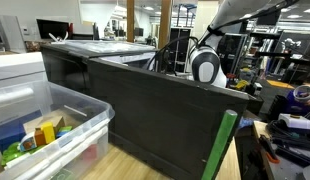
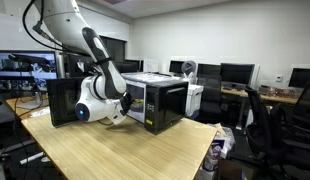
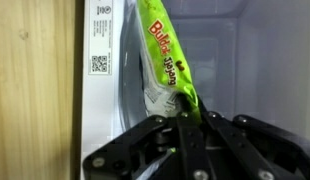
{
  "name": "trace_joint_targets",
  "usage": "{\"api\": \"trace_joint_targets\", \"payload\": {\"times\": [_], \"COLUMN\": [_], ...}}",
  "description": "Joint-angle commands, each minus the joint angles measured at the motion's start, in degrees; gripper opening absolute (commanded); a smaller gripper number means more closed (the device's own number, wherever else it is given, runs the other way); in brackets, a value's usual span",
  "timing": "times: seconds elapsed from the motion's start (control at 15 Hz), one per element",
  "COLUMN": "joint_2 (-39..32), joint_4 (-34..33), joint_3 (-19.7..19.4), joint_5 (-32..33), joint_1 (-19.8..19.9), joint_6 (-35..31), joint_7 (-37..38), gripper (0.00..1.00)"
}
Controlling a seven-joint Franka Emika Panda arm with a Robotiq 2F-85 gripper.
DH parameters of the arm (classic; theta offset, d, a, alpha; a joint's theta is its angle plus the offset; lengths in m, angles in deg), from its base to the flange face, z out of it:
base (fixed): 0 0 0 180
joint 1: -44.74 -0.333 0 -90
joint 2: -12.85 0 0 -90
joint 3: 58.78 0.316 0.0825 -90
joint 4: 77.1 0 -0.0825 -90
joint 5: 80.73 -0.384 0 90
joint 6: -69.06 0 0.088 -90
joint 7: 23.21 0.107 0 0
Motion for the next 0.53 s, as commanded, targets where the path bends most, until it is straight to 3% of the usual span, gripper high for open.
{"api": "trace_joint_targets", "payload": {"times": [0.0,0.47], "joint_2": [4.75,9.92], "joint_4": [4.81,10.21], "joint_3": [-5.58,-9.45], "joint_5": [2.13,4.99], "joint_1": [-5.29,-8.85], "joint_6": [1.74,0.96], "joint_7": [2.89,3.44], "gripper": [0.08,0.08]}}
